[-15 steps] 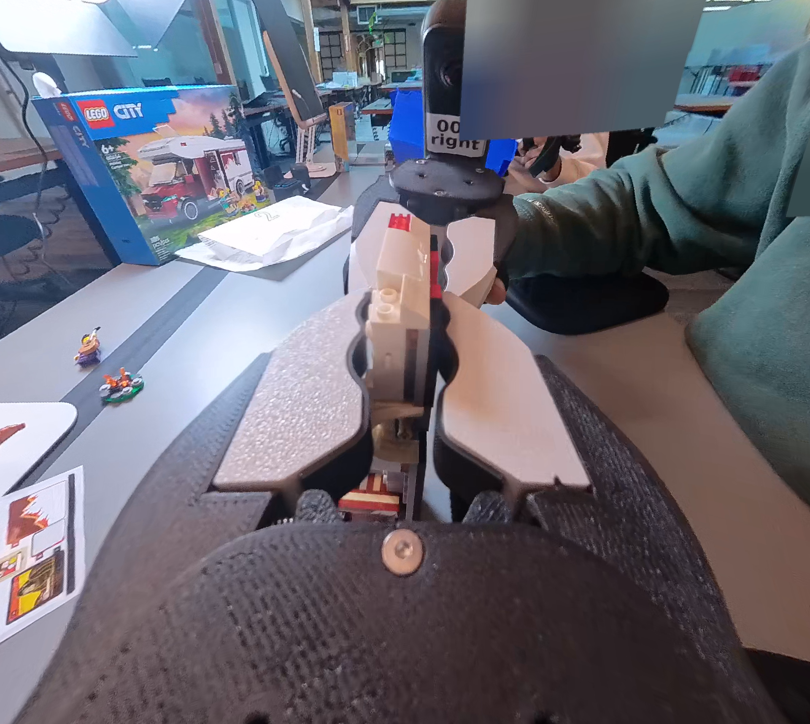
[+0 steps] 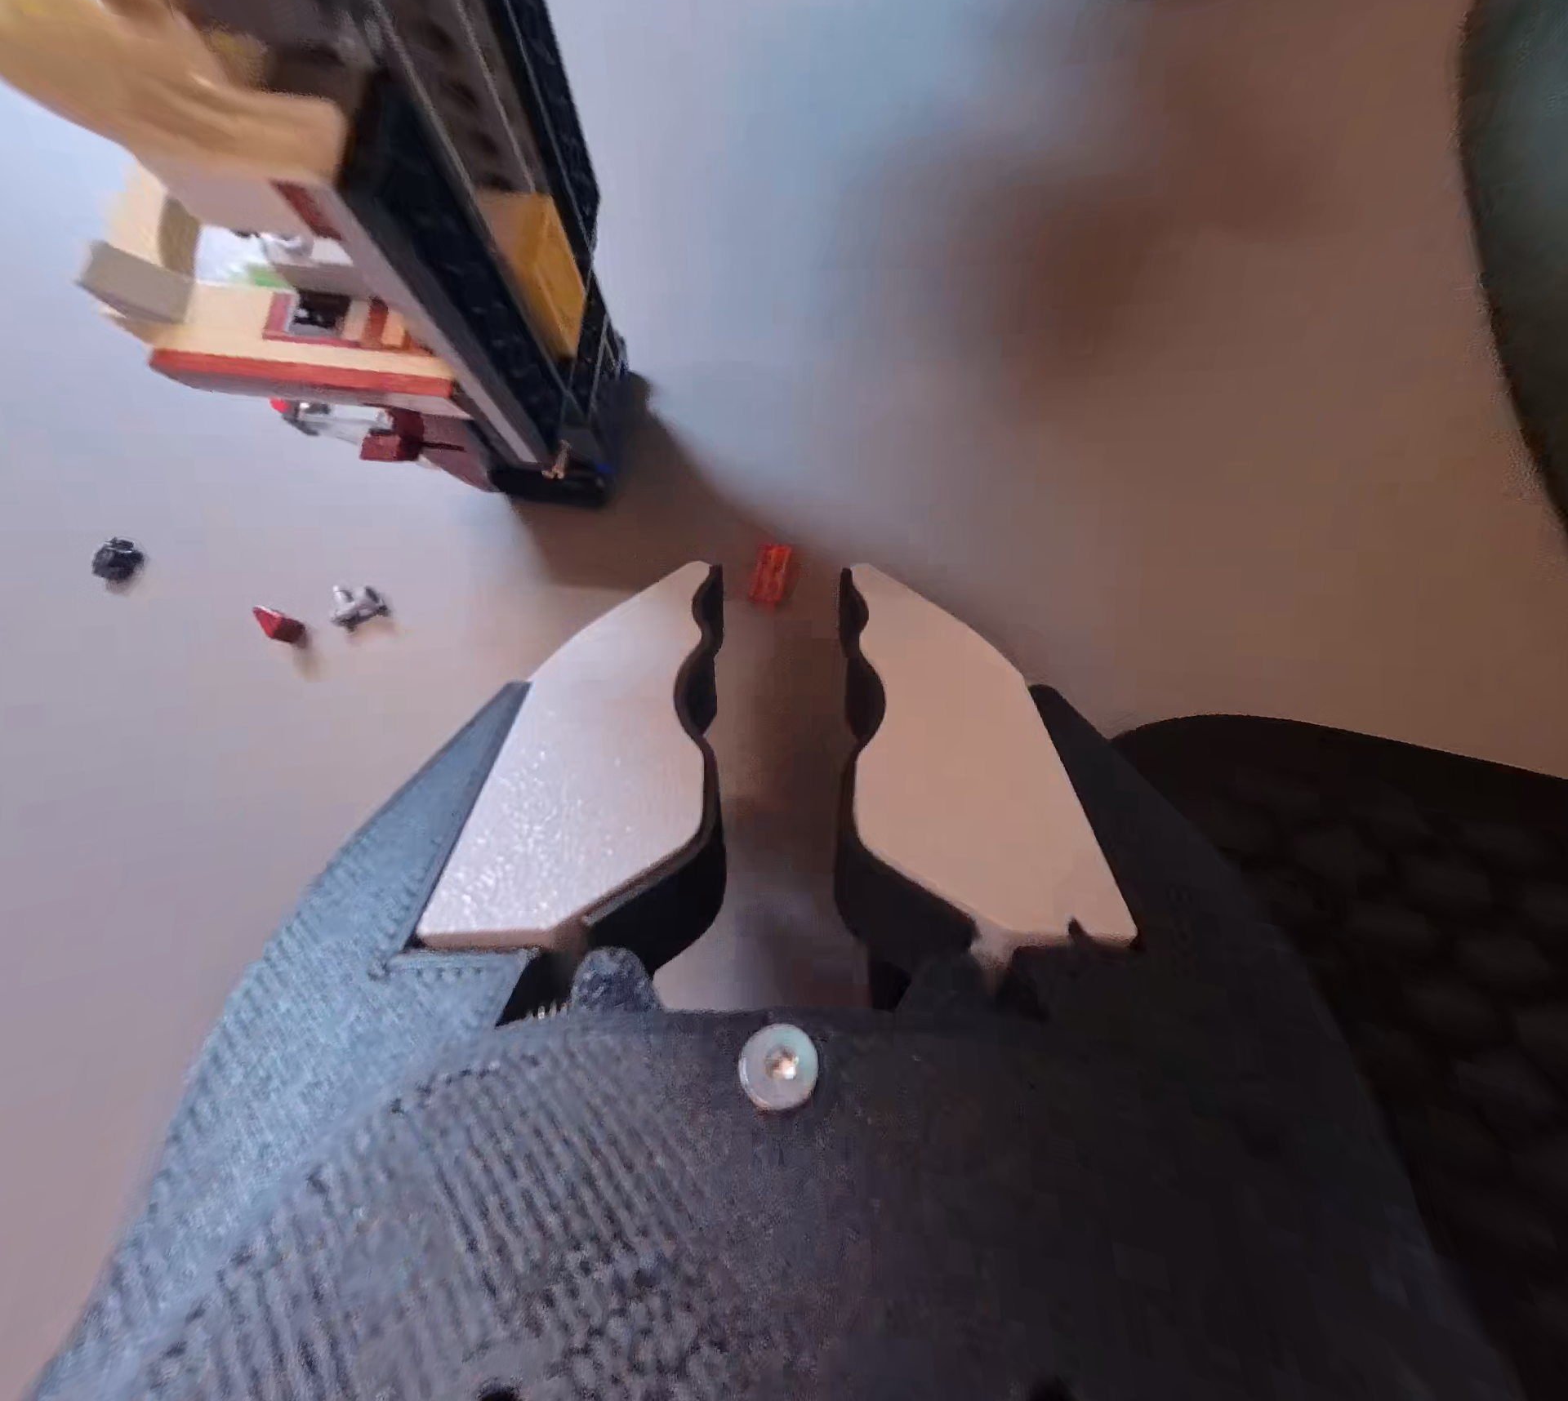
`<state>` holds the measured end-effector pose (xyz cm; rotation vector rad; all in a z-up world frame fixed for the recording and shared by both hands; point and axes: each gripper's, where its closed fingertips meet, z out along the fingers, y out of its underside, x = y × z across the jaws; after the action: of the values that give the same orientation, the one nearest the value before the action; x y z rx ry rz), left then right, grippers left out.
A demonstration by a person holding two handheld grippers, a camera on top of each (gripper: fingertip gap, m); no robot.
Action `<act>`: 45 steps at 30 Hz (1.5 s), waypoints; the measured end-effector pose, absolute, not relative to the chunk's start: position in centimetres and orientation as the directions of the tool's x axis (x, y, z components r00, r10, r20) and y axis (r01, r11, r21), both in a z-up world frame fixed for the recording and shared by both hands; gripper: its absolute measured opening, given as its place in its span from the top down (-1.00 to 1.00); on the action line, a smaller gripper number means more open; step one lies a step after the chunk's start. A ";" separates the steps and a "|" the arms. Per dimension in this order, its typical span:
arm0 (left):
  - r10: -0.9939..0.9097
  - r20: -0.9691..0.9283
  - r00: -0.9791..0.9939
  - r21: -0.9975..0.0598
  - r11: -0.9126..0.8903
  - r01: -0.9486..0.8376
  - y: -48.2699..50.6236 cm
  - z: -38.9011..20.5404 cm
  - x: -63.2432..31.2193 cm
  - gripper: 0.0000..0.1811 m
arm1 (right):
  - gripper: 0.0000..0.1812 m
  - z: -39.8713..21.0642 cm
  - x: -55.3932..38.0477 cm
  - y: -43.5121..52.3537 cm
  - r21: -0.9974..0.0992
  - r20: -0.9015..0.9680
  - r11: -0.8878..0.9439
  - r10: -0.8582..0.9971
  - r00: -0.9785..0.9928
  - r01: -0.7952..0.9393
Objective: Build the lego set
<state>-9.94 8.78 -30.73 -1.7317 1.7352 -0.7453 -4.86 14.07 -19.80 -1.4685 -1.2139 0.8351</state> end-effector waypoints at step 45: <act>-0.990 0.013 -0.140 -0.764 0.081 -0.640 12.1 -14.9 -2.4 0.91 | 0.69 -19.9 0.0 11.6 -0.972 0.046 -0.045 0.928 0.370 0.232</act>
<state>-2.37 12.12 -14.91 -1.6064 1.8388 -0.8664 0.03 11.65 -19.87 -1.5364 -1.0819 0.7963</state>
